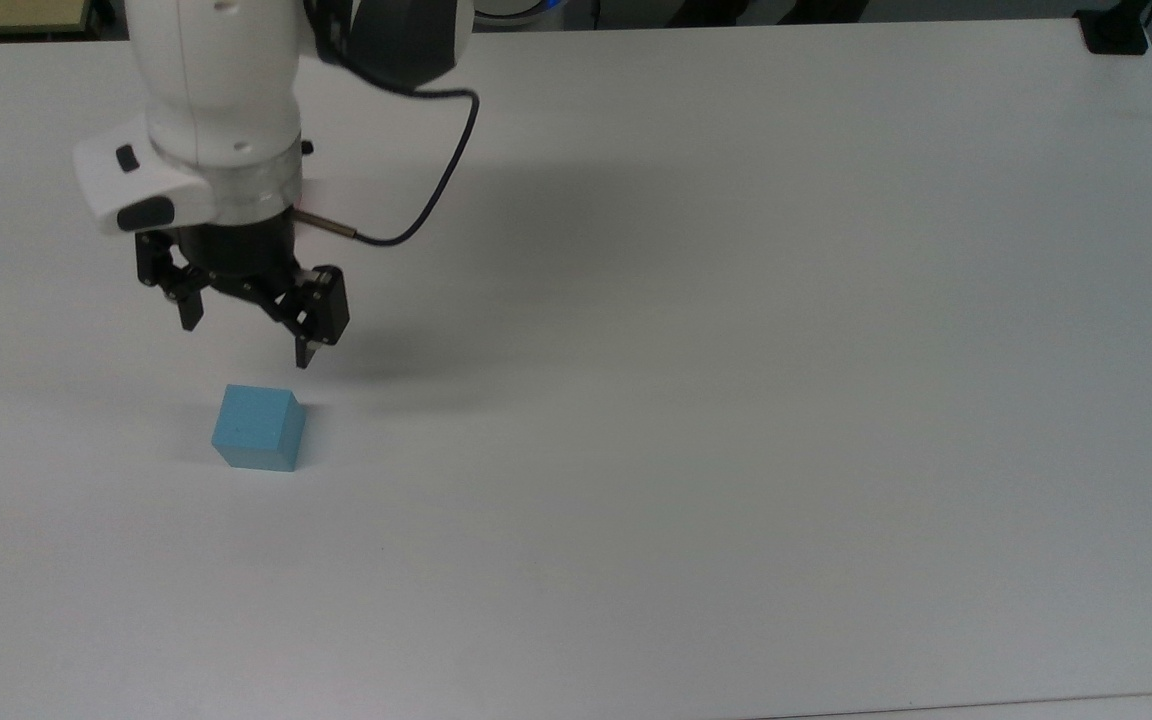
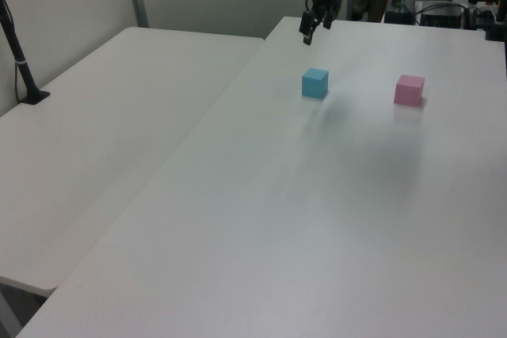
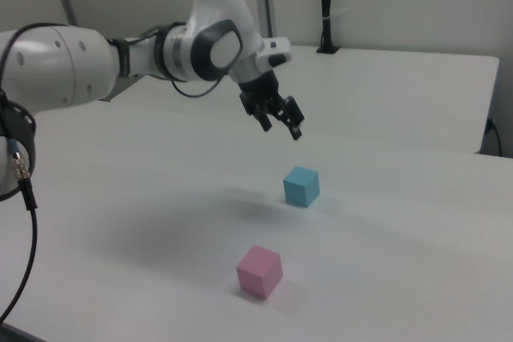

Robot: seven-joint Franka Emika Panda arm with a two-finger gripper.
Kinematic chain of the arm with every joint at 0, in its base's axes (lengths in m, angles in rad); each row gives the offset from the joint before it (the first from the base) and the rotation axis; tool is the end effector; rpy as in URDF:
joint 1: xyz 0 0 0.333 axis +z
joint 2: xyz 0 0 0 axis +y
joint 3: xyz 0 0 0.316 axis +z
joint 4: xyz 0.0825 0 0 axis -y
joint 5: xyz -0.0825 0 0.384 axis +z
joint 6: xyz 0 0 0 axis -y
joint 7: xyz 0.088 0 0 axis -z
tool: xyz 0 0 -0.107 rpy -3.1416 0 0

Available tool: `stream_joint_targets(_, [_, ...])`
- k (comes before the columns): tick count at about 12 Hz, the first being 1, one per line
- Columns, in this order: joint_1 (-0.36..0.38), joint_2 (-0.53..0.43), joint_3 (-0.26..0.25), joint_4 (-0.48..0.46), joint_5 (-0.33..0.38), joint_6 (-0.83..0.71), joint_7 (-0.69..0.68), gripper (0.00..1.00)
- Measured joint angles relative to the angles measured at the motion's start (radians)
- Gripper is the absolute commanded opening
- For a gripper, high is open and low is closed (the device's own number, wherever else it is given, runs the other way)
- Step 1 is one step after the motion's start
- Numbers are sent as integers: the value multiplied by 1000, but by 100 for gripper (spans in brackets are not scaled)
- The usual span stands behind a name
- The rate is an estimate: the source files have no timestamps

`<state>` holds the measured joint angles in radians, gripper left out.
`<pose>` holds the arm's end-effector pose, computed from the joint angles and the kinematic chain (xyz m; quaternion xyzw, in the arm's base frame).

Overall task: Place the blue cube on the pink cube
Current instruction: 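Move the open gripper over the light-blue cube, then lower the gripper around the light-blue cube and close it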

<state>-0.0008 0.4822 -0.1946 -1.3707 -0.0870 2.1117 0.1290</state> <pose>0.7134 -0.1166 0.4717 0.9796 -0.1259 0.1299 0.0873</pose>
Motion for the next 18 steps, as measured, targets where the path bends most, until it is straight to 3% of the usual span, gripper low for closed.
stream_joint_targets(8, [-18, 166, -28, -1, 100, 118, -162, 100])
stream_joint_targets(13, [-16, 214, -50, -8, 105, 159, -201, 100])
stream_joint_targets(14, [-16, 219, -53, -8, 105, 159, -206, 90])
stream_joint_targets(17, [-16, 224, -53, -9, 105, 159, -207, 46])
stream_joint_targets(18, [-16, 226, -53, -9, 105, 159, -208, 45])
